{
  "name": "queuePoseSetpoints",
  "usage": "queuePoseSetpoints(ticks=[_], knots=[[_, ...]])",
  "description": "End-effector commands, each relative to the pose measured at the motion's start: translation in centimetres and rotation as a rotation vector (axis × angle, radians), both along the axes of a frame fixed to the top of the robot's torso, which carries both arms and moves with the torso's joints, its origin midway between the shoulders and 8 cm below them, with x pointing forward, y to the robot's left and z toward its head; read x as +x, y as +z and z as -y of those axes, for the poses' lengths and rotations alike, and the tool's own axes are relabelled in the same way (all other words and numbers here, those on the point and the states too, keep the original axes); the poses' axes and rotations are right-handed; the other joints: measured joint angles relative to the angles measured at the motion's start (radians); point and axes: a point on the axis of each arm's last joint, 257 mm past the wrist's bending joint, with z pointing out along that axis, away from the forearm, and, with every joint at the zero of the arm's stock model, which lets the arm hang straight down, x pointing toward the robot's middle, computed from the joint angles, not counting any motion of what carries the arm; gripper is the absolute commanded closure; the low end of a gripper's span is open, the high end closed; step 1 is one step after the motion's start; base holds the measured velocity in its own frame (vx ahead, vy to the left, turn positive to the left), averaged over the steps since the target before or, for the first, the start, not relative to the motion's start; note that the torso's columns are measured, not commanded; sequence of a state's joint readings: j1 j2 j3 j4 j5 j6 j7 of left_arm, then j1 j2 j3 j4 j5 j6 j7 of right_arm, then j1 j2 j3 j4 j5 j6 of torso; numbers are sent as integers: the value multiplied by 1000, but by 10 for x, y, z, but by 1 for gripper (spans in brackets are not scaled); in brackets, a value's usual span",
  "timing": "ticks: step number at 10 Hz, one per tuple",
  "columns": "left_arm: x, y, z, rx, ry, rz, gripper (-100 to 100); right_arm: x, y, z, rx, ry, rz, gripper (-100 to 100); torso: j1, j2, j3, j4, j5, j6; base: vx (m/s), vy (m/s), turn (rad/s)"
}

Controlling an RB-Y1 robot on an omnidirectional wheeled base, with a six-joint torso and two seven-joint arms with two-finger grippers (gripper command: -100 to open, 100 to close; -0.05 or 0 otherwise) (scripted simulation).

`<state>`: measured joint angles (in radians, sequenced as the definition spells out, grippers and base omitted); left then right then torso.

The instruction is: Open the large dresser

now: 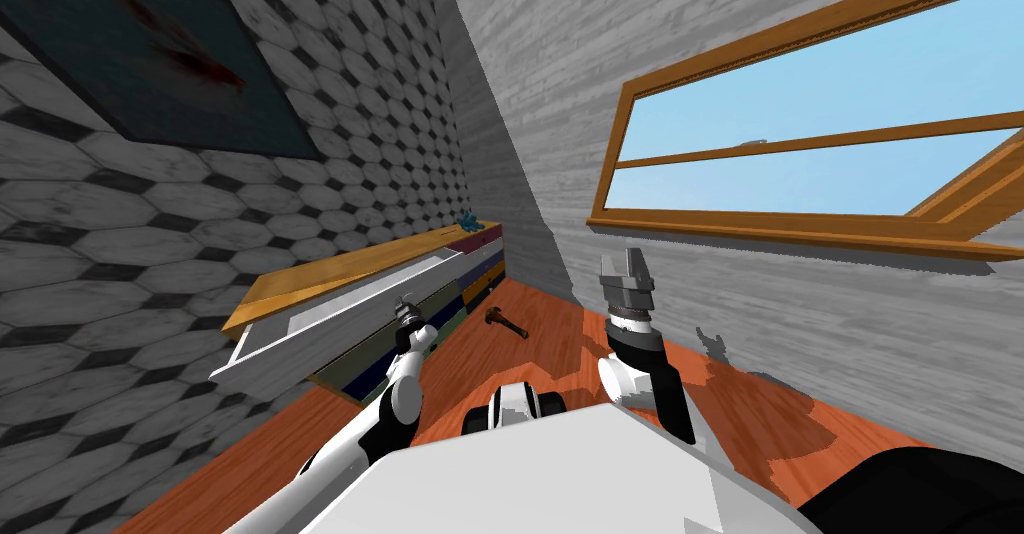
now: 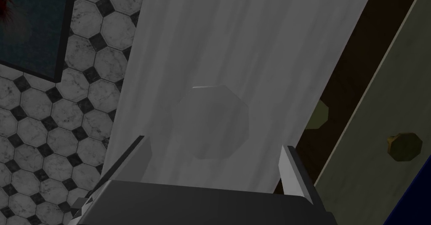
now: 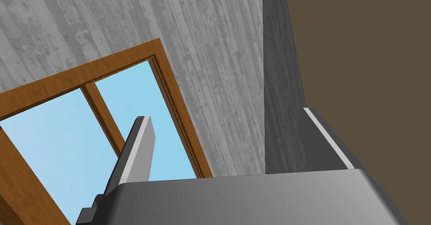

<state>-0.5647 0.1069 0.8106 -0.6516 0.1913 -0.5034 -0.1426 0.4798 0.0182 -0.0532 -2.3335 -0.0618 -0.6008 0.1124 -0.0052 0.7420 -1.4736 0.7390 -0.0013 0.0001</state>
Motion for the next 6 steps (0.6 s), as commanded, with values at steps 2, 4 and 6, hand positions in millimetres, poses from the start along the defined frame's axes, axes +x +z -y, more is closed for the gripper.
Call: queuePoseSetpoints(ticks=[2,4,6], knots=[[2,1,-2,-4,0,0,100,0,0,0,0,0,0,0,2,-2,-1,-1,1,0,34,29,0],[4,3,1,-5,-2,1,100,0,0,0,0,0,0,0,-1,1,1,-1,0,1,-88,-106,15],[7,5,4,-6,-5,2,100,0,0,0,1,0,0,0,1,0,0,0,0,1,-136,-152,11]])
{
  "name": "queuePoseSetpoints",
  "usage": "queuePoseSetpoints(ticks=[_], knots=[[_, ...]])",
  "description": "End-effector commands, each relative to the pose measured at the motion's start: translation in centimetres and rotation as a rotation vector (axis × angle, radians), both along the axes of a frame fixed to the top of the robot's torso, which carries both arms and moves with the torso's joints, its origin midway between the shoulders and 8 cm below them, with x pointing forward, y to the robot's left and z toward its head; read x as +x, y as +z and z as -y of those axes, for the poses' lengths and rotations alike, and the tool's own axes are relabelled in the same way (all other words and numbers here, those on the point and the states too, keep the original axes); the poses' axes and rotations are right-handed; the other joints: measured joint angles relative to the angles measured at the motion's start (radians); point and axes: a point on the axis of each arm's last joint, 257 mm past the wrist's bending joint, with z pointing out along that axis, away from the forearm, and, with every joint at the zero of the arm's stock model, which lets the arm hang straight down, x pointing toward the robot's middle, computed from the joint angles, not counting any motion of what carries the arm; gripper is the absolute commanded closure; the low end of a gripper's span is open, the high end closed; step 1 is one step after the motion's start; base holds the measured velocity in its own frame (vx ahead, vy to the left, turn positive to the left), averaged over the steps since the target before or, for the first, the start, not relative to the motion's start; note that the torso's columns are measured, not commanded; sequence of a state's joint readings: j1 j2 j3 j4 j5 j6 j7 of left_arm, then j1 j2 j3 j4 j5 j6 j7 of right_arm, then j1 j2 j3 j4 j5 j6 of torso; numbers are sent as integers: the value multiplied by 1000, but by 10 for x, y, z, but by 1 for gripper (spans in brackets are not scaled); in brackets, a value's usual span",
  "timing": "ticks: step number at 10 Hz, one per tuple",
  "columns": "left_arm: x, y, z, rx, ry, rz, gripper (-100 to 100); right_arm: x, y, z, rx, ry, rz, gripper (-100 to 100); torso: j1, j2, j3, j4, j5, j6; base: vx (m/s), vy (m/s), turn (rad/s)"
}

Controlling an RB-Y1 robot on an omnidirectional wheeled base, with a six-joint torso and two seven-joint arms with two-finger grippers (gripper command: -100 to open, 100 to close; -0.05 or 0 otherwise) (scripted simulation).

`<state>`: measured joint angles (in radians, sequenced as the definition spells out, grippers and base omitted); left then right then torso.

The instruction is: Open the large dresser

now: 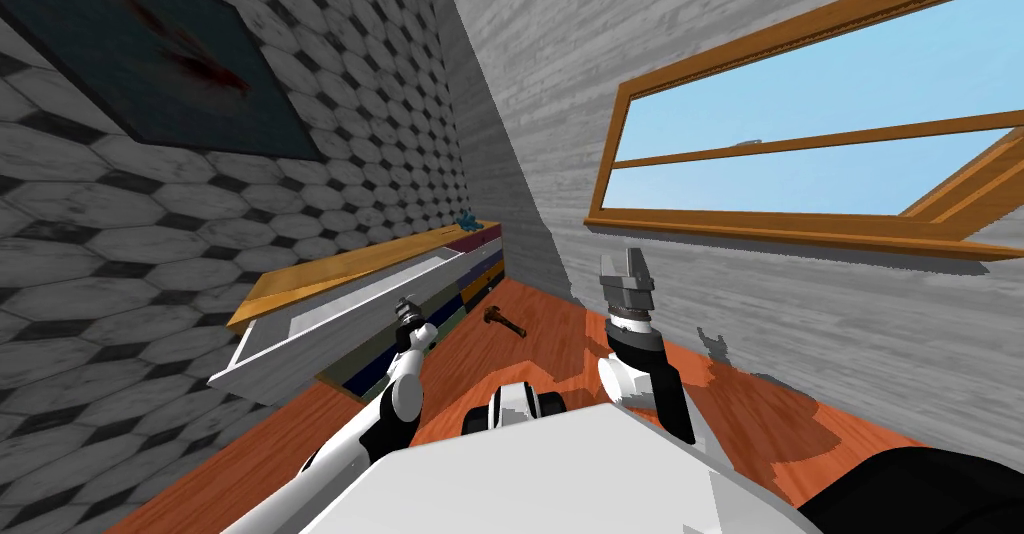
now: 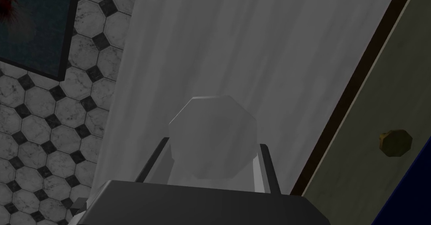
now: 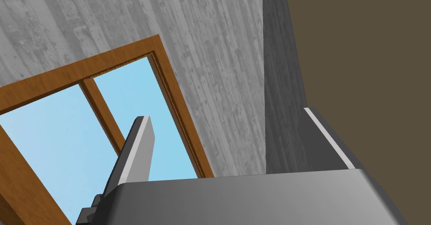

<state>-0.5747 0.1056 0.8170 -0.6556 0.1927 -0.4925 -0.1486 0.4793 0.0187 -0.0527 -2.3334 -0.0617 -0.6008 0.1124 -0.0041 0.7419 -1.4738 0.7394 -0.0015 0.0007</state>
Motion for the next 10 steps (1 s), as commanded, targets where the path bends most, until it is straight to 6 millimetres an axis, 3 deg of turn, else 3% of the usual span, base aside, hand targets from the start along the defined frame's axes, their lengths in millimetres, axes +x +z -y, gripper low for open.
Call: queuePoseSetpoints(ticks=[1,2,10], knots=[[4,2,4,-2,-5,0,100,0,0,0,0,0,0,0,1,-1,-1,0,0,0,-144,-161,10],[9,10,-1,12,-38,7,-100,0,0,0,0,0,0,0,2,-1,-1,1,-1,0,-14,-131,242],[29,36,-6,19,-157,42,-100,0,0,0,0,0,0,0,0,2,1,4,-3,-5,79,-84,146]])
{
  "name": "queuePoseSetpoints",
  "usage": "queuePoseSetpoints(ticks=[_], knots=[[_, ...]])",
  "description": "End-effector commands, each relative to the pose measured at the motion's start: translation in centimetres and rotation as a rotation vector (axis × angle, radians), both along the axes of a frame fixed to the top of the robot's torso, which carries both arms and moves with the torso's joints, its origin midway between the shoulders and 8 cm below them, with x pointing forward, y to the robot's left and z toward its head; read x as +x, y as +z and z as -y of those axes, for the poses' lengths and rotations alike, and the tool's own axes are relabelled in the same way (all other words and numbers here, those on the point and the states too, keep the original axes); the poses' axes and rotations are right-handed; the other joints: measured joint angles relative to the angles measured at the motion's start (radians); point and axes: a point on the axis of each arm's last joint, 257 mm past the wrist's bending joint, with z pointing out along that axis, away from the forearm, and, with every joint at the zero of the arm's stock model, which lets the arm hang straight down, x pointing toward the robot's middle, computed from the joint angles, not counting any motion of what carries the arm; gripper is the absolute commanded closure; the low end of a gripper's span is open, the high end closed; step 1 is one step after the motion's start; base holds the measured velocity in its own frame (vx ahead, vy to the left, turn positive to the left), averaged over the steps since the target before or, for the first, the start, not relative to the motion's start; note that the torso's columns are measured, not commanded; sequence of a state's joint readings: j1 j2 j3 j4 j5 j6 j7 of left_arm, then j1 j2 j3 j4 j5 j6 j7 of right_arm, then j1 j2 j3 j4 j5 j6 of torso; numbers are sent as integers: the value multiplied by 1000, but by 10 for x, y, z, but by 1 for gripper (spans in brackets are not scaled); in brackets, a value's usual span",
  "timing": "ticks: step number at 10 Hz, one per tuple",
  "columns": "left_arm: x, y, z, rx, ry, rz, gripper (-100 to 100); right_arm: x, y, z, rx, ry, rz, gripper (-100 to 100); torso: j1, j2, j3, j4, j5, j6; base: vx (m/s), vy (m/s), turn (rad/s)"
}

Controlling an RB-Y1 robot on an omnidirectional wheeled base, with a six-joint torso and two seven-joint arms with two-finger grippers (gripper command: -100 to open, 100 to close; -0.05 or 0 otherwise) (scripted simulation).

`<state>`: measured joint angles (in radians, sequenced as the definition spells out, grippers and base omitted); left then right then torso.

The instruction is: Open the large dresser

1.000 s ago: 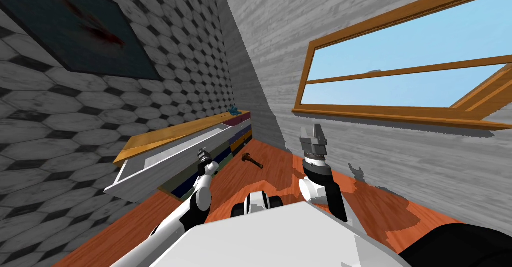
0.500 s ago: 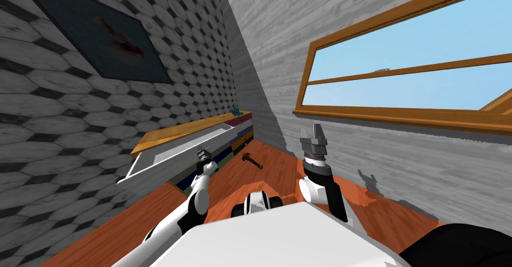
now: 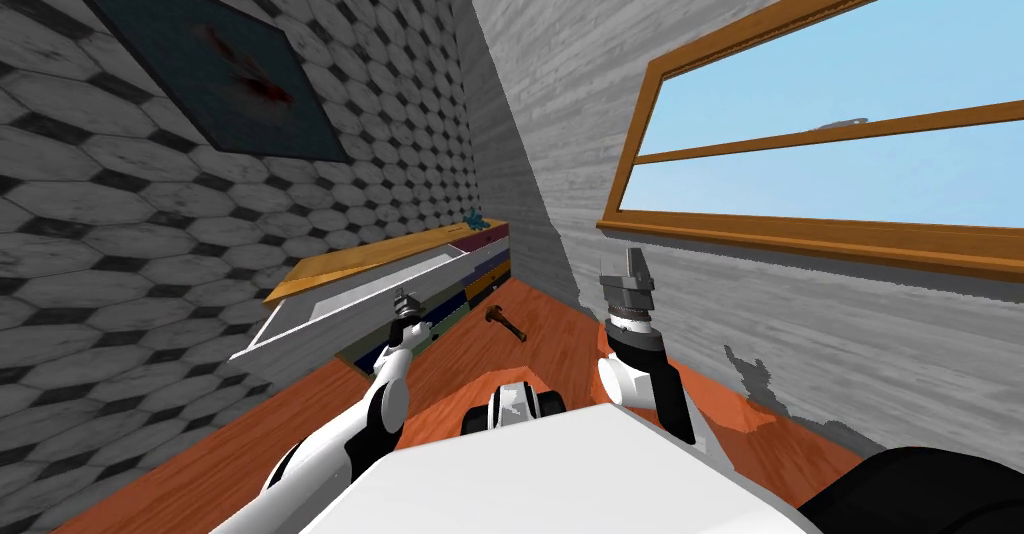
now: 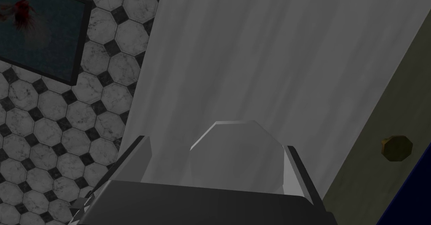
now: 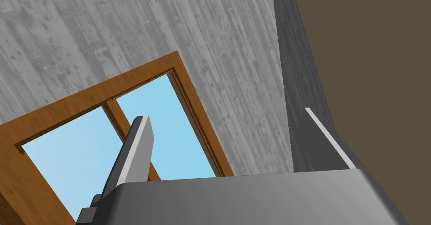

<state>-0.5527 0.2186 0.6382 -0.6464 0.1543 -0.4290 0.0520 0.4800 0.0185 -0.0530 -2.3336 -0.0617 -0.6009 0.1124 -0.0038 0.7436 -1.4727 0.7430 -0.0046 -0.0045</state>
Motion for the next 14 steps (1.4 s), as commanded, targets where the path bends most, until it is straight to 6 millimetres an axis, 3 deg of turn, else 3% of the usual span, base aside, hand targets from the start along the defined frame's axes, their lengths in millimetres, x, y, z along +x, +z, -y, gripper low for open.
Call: queuePoseSetpoints(ticks=[1,14], knots=[[5,12,-3,-11,-23,25,-100,0,0,0,0,0,0,0,-1,2,1,1,0,2,21,-57,34],[21,29,-11,11,-181,-24,-100,0,0,0,0,0,0,0,-2,8,5,8,-2,5,41,-74,119]])
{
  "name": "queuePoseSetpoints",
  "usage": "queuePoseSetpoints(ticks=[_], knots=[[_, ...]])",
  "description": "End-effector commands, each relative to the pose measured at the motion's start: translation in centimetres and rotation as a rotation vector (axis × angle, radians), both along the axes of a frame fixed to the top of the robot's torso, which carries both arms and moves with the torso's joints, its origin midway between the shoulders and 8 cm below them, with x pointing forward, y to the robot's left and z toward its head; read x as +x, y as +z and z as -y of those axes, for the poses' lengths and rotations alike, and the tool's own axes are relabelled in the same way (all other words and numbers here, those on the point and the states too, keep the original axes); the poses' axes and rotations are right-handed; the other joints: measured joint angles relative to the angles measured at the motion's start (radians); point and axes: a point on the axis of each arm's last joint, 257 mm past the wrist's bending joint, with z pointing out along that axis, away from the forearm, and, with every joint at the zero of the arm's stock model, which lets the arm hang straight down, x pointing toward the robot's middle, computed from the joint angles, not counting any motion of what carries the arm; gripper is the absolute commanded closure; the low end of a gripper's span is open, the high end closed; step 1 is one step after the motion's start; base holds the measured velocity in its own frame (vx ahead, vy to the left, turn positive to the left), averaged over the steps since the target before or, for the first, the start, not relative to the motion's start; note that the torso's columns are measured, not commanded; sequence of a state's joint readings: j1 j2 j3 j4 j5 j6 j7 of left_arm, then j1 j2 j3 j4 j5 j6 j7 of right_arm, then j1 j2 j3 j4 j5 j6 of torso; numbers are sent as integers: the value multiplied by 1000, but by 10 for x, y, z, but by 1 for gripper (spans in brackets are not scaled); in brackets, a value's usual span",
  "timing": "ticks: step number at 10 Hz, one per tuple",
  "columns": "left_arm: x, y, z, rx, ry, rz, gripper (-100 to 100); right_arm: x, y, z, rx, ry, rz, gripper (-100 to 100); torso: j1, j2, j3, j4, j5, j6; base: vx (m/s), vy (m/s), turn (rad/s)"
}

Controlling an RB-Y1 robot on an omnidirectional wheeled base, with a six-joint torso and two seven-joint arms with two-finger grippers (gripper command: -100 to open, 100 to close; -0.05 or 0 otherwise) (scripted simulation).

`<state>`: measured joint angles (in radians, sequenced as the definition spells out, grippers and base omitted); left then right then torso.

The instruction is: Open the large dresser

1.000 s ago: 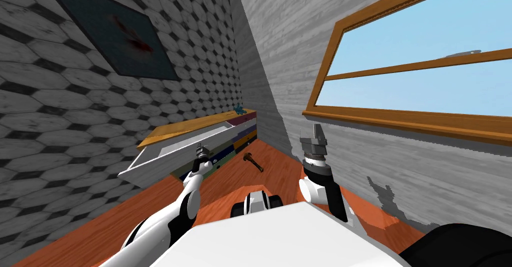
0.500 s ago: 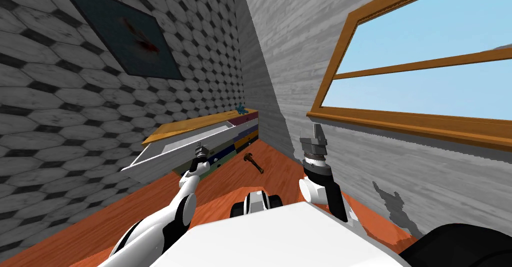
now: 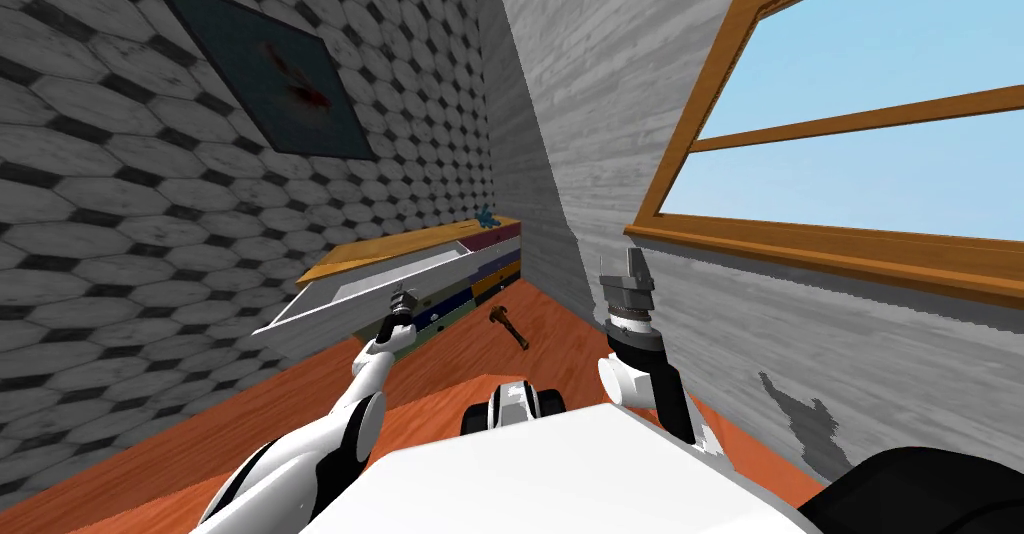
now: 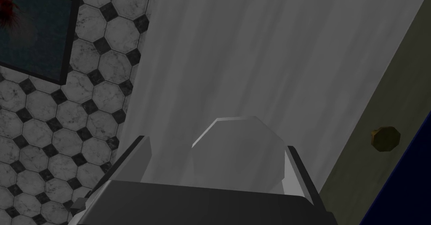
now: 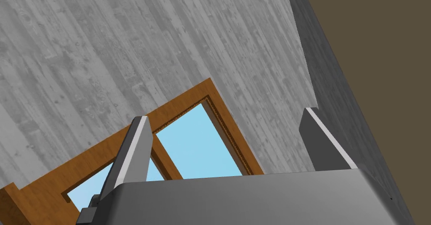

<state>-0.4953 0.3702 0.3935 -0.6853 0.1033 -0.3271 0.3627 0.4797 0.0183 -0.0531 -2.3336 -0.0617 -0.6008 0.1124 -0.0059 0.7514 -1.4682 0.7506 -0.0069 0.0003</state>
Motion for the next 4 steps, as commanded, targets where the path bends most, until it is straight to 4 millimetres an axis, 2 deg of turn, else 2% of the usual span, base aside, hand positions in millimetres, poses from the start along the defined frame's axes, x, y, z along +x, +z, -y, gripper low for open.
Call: queuePoseSetpoints(ticks=[1,2,3,4], knots=[[8,15,-3,5,-32,7,-100,0,0,0,0,0,0,0,-2,0,0,-1,-2,-5,43,-104,141],[8,15,-3,-8,-32,12,-100,0,0,0,0,0,0,0,-2,1,0,-1,-2,-4,16,-56,26],[9,15,-7,22,-51,-18,-100,0,0,0,0,0,0,0,0,2,0,0,-1,-1,48,-98,177],[9,14,-5,1,-58,-11,-100,0,0,0,0,0,0,0,-1,0,-1,0,-3,-5,39,-99,127]])
